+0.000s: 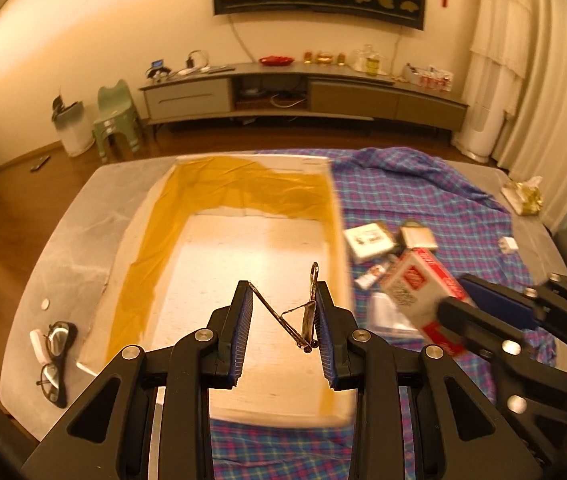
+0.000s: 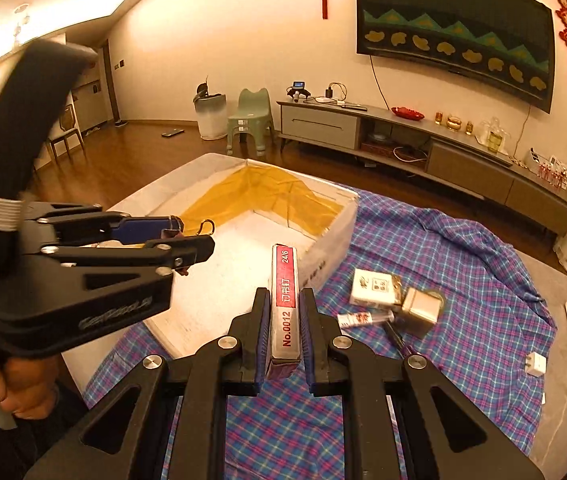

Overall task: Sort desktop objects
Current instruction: 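Carry the binder clip in the left tool and staple box in the right tool over the cardboard box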

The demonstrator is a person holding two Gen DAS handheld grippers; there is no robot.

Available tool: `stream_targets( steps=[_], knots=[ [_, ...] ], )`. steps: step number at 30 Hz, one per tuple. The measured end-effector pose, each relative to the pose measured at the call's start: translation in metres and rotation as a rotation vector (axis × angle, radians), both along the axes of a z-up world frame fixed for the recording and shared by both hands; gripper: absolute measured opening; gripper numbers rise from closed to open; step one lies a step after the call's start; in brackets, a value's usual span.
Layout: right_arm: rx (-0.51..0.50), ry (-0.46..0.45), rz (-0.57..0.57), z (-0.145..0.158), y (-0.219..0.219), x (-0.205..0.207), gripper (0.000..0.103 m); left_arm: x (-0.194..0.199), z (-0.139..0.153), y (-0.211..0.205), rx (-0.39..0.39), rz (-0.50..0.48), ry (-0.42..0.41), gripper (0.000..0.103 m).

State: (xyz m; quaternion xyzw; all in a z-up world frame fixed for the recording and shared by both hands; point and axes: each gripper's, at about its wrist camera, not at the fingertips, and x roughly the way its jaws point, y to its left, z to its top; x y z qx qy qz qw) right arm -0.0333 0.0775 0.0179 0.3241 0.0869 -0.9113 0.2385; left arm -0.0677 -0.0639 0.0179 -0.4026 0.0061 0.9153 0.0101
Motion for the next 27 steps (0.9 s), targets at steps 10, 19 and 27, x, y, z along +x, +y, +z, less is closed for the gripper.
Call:
stream_targets(
  steps=[10,19,27],
  knots=[
    [0.028,0.017,0.019,0.006,-0.037,-0.005,0.016,-0.018,-0.015,-0.047,0.067,0.055,-0.029,0.031],
    [0.054,-0.063,0.064,0.000,-0.062,-0.023,0.016,-0.021,-0.005,-0.059,-0.005,0.080,0.102,0.031],
    [0.062,-0.113,0.059,0.001,-0.071,-0.057,0.016,-0.033,-0.005,-0.066,0.017,0.079,0.102,0.031]
  ],
)
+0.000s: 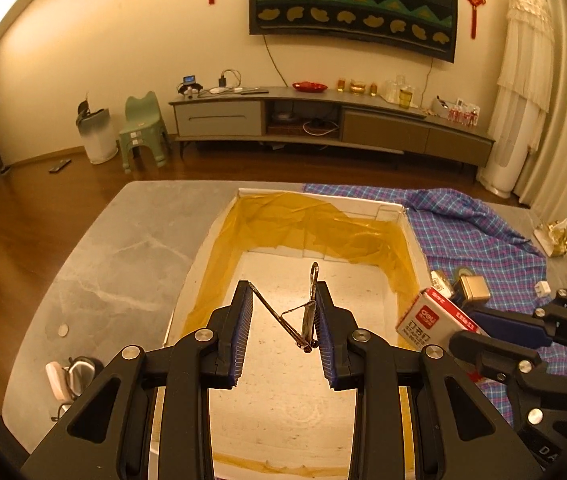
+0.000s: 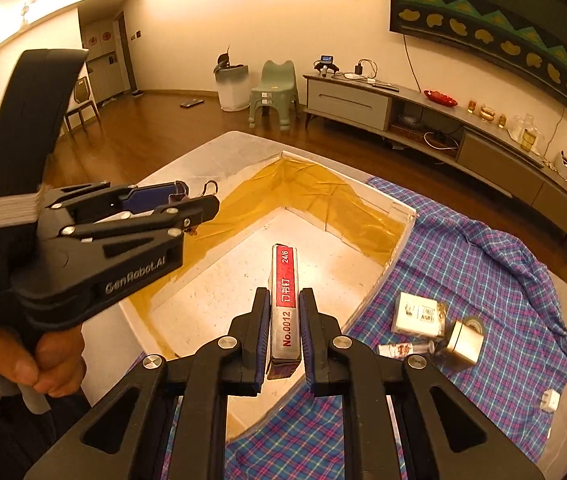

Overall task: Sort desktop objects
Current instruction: 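Carry the binder clip in the left tool and staple box in the right tool over the cardboard box, then open the left tool to drop the clip while the right tool releases the staple box inside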

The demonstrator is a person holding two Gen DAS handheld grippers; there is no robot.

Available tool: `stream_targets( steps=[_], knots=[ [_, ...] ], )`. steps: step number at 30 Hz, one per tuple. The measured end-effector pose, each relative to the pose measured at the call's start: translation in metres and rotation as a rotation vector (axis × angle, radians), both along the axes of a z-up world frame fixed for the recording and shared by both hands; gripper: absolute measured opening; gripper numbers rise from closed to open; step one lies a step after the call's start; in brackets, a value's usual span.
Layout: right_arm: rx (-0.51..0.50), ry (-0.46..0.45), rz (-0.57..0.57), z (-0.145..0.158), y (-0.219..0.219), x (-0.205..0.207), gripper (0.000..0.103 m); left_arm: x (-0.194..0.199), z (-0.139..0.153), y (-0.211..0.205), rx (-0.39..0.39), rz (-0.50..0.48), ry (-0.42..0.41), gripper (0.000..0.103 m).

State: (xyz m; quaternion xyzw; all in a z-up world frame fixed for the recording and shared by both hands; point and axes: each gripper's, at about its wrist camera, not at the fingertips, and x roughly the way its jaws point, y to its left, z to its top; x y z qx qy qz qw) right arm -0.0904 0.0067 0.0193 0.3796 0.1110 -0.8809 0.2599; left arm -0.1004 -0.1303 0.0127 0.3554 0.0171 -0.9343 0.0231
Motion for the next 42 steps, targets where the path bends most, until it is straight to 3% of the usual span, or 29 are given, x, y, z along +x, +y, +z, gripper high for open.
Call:
stream_targets(
  steps=[26,35,42],
  knots=[
    [0.211,-0.109,0.006,-0.050,-0.026,-0.110,0.016,-0.070,-0.033,-0.013,0.076,0.044,-0.223,0.031],
    [0.221,-0.151,0.030,-0.059,-0.034,-0.128,0.016,-0.094,-0.055,-0.015,0.180,0.051,-0.342,0.031],
    [0.245,-0.214,0.033,-0.077,-0.040,-0.140,0.016,-0.116,-0.080,-0.026,0.308,0.068,-0.455,0.032]
  ],
)
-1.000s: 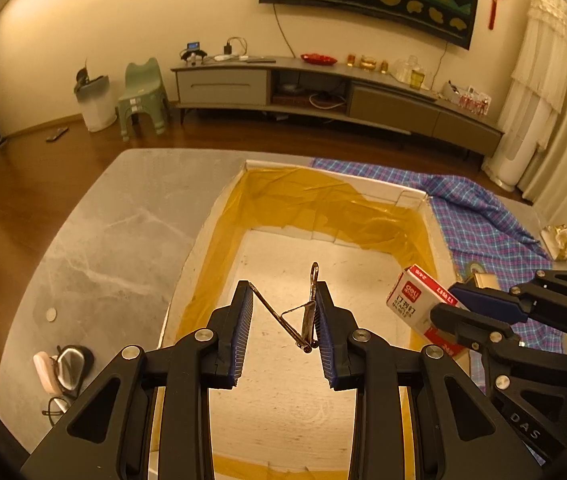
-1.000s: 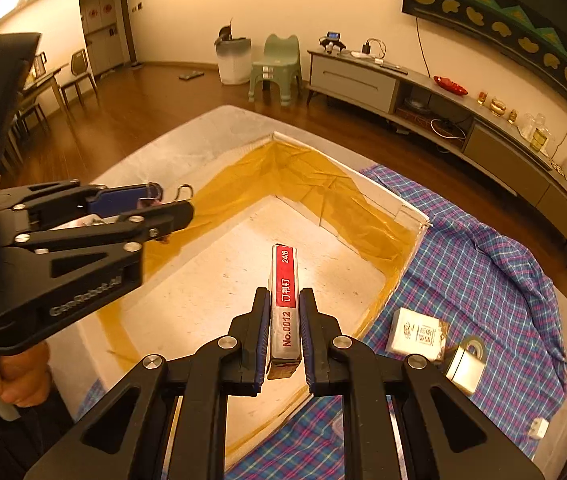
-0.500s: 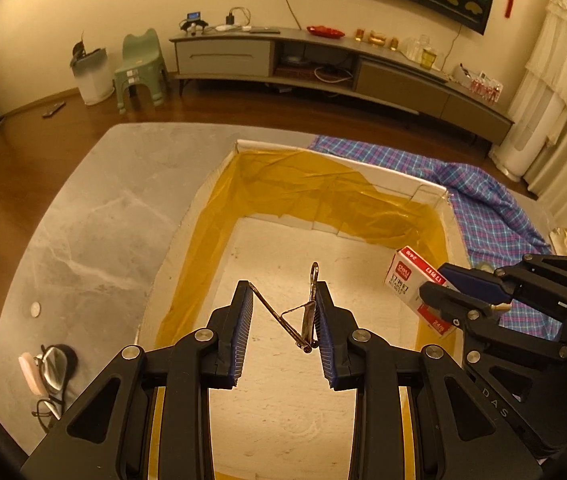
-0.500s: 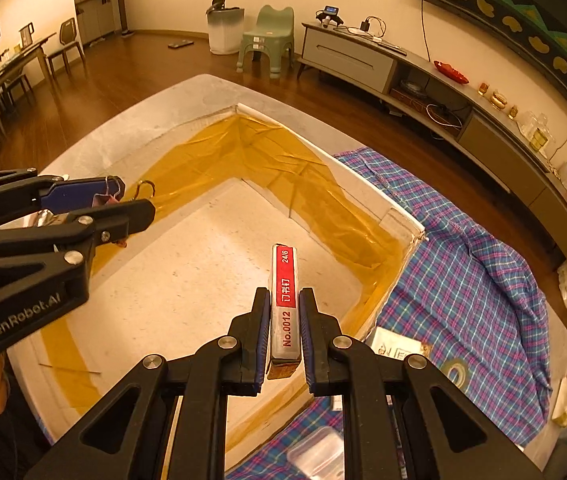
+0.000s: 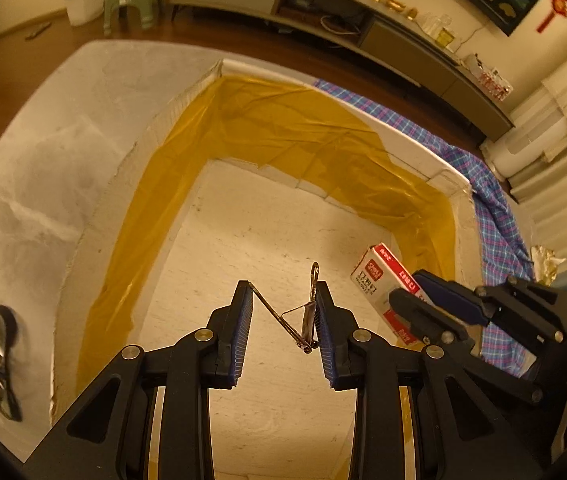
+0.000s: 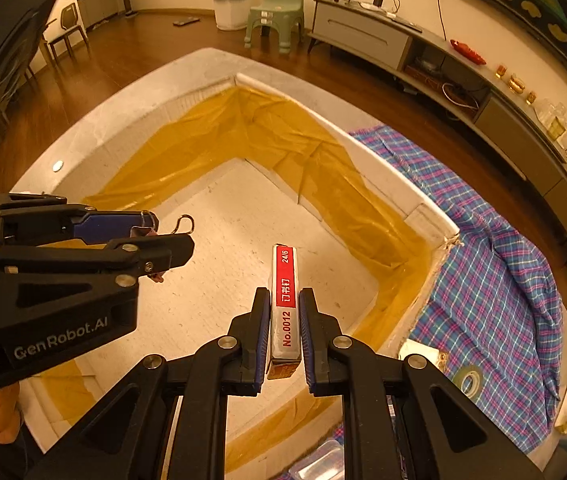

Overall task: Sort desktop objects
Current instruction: 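Open the left tool to drop the clip while the right tool releases the staple box inside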

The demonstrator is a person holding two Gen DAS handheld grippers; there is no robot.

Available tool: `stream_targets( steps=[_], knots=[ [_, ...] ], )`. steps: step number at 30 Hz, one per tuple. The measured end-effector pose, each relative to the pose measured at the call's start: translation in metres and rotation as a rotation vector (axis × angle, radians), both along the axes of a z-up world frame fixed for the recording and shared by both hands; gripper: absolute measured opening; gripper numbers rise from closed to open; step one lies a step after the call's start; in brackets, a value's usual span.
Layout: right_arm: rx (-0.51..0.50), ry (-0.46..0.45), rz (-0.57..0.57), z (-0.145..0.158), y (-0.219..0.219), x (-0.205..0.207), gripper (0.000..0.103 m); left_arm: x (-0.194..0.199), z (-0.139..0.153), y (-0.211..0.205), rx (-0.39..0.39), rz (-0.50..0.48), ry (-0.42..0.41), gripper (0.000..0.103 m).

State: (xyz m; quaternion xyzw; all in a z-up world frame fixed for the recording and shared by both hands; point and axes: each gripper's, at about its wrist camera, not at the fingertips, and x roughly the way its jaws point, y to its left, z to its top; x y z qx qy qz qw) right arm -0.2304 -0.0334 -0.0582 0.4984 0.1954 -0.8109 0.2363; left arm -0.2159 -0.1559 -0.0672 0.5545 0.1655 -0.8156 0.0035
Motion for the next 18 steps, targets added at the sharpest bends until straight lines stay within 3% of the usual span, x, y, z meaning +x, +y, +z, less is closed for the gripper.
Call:
stream_targets(
  steps=[6,14,16,18],
  knots=[
    [0.019,-0.007,-0.030,-0.011,0.002,-0.005,0.023,-0.009,-0.018,-0.008,0.080,0.004,-0.068,0.037],
    [-0.007,0.005,-0.047,-0.004,0.011,0.008,0.029,0.002,-0.002,-0.004,0.047,-0.040,-0.033,0.039],
    [-0.016,0.013,-0.045,0.003,0.014,0.018,0.039,0.007,0.005,-0.004,0.029,-0.044,-0.016,0.039],
    [-0.022,0.027,-0.035,0.010,0.018,0.032,0.043,0.013,0.012,-0.001,0.003,-0.055,0.005,0.039]
  ],
)
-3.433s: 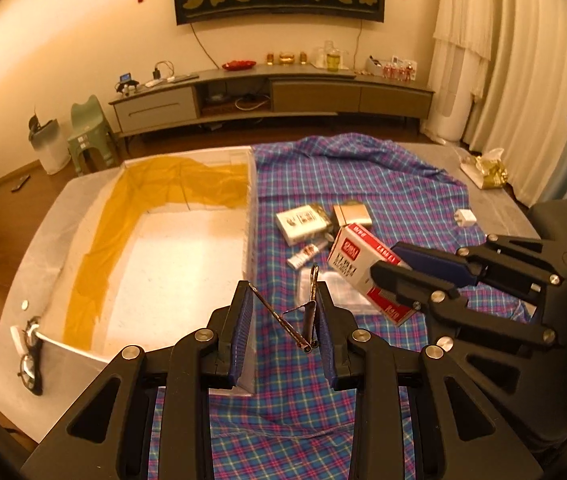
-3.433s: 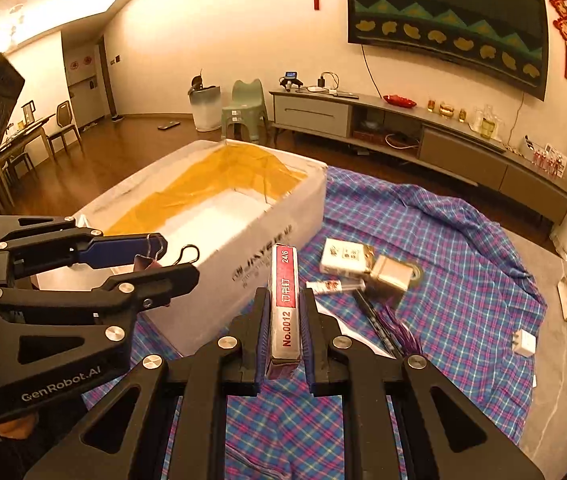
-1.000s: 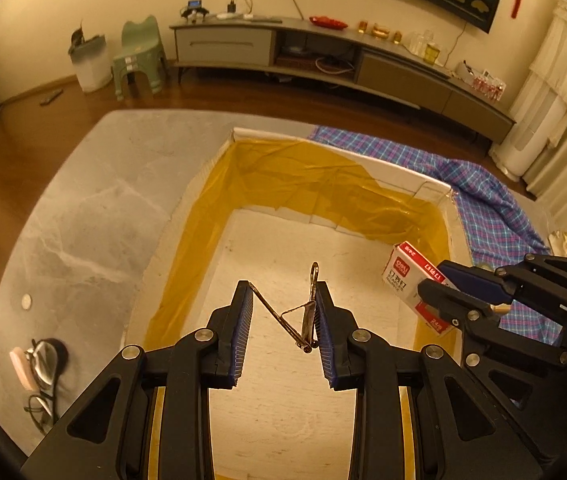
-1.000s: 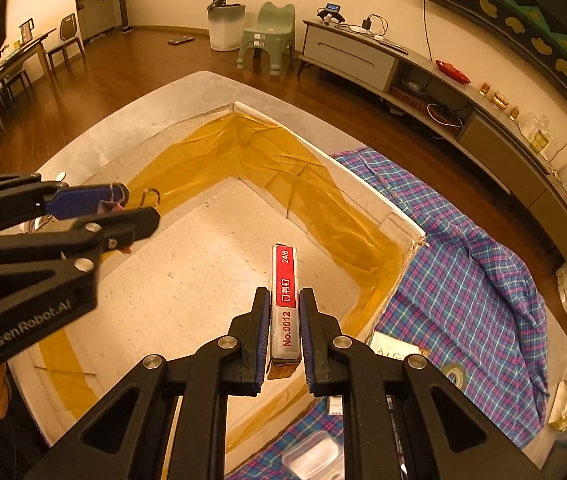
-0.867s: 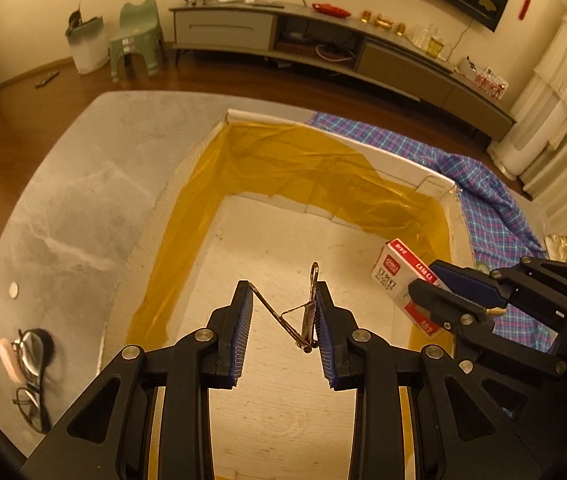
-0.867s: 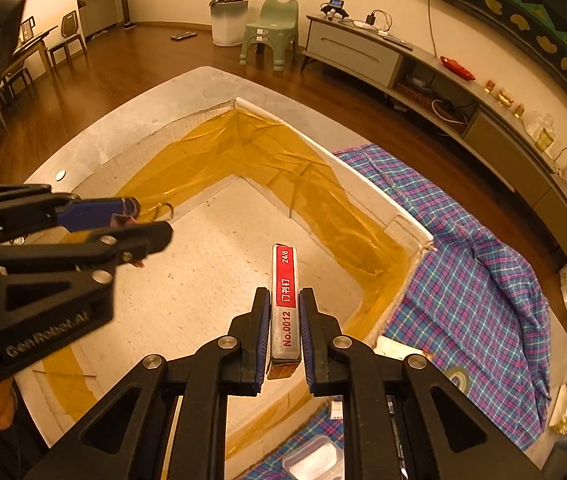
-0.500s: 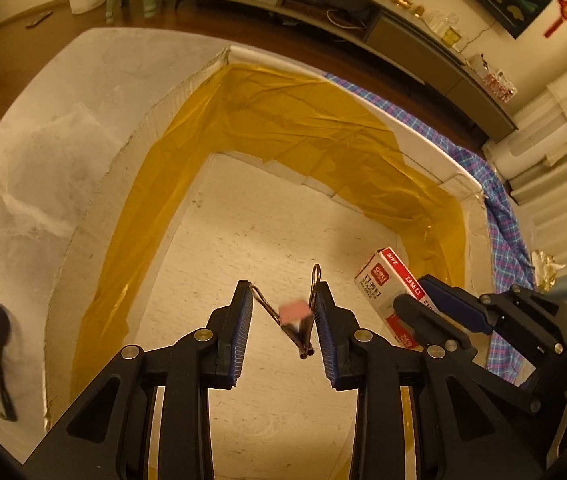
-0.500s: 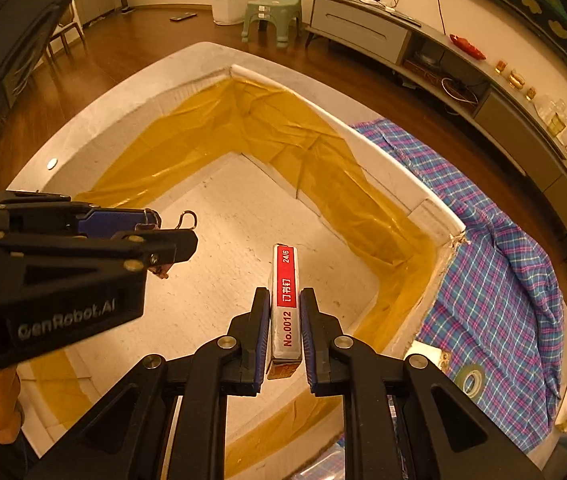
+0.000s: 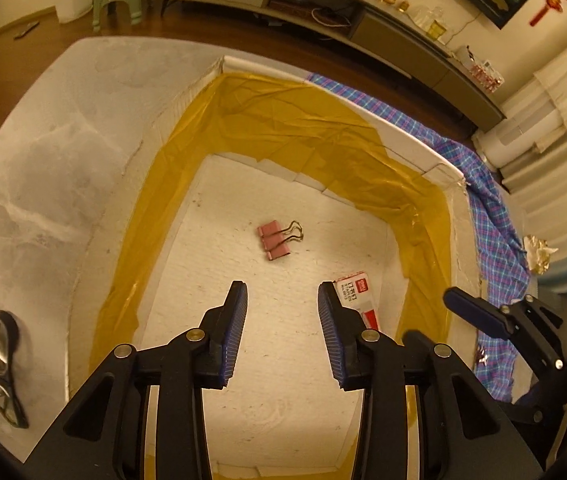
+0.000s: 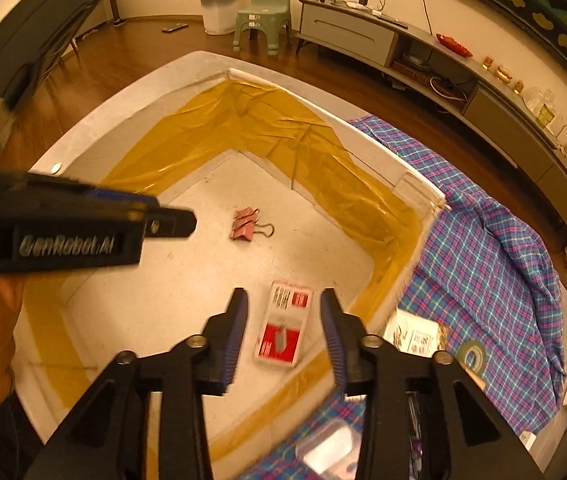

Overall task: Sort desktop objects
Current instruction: 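Open the left tool to drop the clip while the right tool releases the staple box inside, then grasp the clear plastic case with the right tool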

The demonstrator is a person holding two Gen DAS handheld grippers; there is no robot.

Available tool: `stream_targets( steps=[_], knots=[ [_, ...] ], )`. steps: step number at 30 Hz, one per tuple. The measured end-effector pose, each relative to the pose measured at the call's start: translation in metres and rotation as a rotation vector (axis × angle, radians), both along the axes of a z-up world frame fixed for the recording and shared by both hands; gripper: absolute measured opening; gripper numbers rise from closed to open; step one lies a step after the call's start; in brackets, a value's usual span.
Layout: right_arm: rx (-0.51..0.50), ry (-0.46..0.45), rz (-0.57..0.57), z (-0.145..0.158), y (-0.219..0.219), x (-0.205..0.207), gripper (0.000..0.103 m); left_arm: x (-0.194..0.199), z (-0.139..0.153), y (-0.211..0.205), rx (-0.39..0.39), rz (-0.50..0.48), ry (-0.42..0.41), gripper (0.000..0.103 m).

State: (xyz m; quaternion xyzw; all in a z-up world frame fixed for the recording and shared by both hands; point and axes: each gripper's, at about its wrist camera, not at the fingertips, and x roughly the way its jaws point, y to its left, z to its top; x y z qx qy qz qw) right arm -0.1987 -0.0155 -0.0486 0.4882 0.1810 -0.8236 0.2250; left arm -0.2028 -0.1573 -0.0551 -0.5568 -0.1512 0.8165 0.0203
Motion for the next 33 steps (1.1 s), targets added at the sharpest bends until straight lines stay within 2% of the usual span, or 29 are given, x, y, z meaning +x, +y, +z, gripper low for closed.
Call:
stream_targets(
  steps=[6,10,13,17,20,23,26,29,33],
  knots=[
    [0.001,0.059,0.023,0.017,0.010,0.038,0.045,0.026,0.025,0.019,-0.130,-0.045,0.087,0.039],
    [-0.008,0.101,0.033,0.030,0.016,0.064,0.048,0.050,0.045,0.027,-0.176,-0.035,0.174,0.039],
    [-0.032,0.135,0.040,0.040,0.021,0.085,0.049,0.072,0.059,0.033,-0.171,-0.024,0.254,0.039],
    [-0.085,0.152,0.034,0.048,0.035,0.107,0.050,0.105,0.069,0.054,-0.216,-0.085,0.363,0.039],
    [-0.156,0.157,0.008,0.050,0.059,0.119,0.053,0.131,0.076,0.074,-0.178,-0.160,0.419,0.039],
    [-0.263,0.142,-0.062,0.049,0.100,0.126,0.053,0.148,0.080,0.099,-0.152,-0.245,0.441,0.039],
    [-0.321,0.127,-0.145,0.039,0.136,0.128,0.053,0.161,0.076,0.127,-0.142,-0.320,0.426,0.039],
    [-0.318,0.125,-0.223,0.023,0.170,0.130,0.055,0.166,0.066,0.150,-0.138,-0.375,0.385,0.039],
    [-0.247,0.094,-0.232,-0.014,0.188,0.125,0.074,0.173,0.048,0.173,-0.167,-0.403,0.327,0.039]
  ],
)
